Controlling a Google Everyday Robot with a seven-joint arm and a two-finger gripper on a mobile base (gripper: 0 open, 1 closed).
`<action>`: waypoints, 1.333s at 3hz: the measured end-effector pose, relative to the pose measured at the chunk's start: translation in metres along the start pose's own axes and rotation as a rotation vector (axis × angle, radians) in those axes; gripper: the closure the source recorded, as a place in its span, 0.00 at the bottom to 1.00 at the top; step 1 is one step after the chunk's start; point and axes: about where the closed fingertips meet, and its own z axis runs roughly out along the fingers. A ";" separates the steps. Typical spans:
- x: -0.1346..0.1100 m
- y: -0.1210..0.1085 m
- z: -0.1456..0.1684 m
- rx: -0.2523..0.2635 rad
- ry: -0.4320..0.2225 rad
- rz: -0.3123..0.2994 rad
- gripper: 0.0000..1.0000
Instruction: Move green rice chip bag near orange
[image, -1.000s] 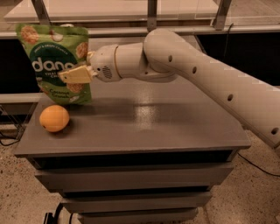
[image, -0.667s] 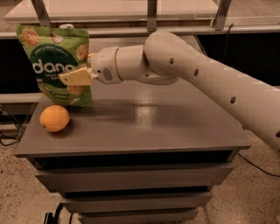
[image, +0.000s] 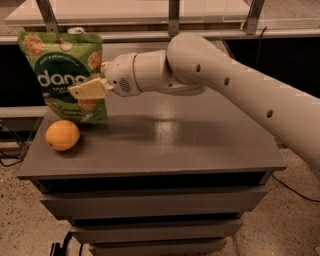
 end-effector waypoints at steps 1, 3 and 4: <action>0.002 0.000 -0.003 0.007 0.008 -0.004 0.38; 0.010 -0.005 -0.005 0.018 0.029 -0.011 0.00; 0.013 -0.006 -0.006 0.007 0.027 -0.013 0.00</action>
Offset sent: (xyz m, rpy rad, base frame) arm 0.0078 -0.0150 -0.0121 -0.0403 -0.0085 -0.0360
